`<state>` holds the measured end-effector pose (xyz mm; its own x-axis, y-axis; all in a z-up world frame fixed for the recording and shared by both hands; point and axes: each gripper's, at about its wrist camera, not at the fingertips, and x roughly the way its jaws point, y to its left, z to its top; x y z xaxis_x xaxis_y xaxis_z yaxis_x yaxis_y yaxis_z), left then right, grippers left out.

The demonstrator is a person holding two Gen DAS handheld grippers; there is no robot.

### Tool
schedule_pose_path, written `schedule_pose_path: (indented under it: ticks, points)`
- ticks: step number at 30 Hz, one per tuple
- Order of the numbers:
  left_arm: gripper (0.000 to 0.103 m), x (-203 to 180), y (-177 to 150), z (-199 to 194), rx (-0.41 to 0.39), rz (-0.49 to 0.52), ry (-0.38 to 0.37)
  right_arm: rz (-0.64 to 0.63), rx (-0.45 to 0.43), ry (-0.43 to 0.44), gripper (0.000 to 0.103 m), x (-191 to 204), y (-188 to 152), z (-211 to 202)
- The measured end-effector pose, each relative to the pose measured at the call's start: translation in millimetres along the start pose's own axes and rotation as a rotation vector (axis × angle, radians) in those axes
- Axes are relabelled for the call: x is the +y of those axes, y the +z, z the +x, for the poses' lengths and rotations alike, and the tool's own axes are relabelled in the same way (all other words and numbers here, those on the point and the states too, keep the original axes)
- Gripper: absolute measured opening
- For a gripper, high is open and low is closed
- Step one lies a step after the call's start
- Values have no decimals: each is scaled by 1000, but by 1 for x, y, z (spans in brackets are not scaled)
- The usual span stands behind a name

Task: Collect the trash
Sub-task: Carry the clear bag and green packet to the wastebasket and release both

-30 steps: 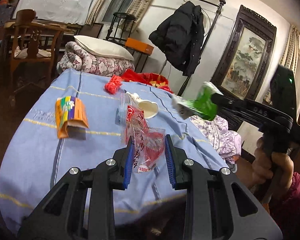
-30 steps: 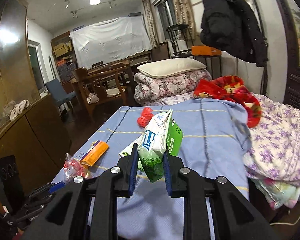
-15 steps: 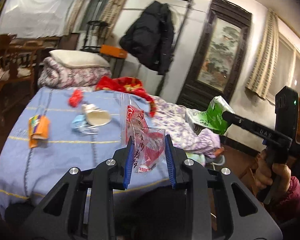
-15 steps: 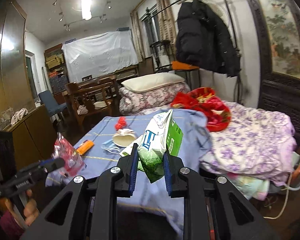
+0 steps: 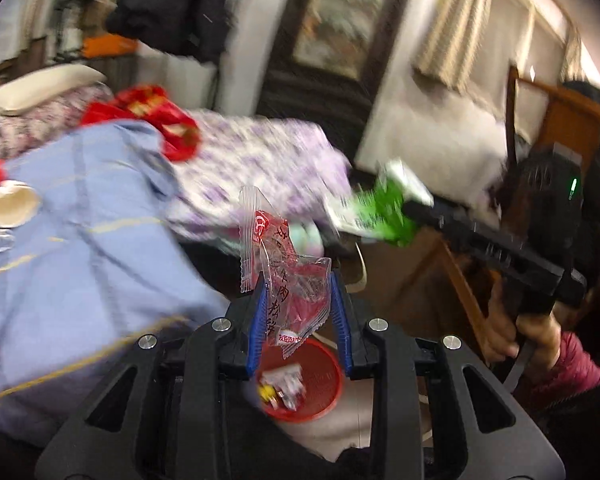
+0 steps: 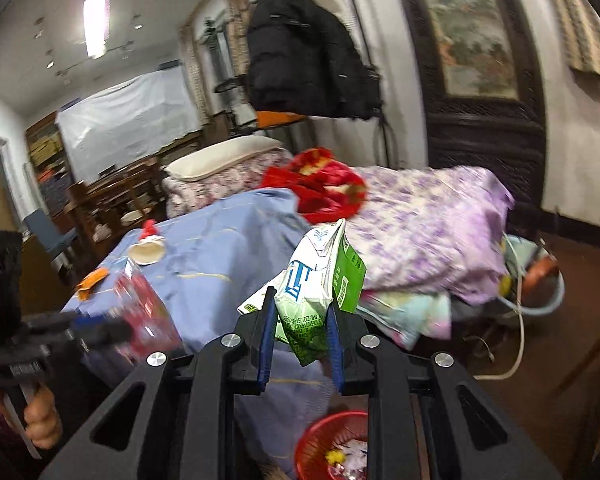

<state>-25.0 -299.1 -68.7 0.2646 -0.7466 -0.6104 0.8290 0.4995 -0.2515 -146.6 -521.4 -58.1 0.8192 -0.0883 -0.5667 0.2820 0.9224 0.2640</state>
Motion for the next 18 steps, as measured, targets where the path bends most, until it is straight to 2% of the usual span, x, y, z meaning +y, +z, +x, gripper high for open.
schedule_pose_path:
  ticks: [4, 8, 13, 18]
  points:
    - [38, -27, -9, 68, 147, 45, -62, 68, 7, -41, 23, -41, -17, 2]
    - [52, -36, -21, 112, 246, 64, -50, 116, 40, -67, 23, -70, -33, 10]
    - [70, -28, -28, 116, 244, 52, -15, 147, 94, -72, 23, -85, -50, 25]
    - [74, -16, -26, 100, 219, 19, 25, 164, 155, -51, 23, -82, -67, 41]
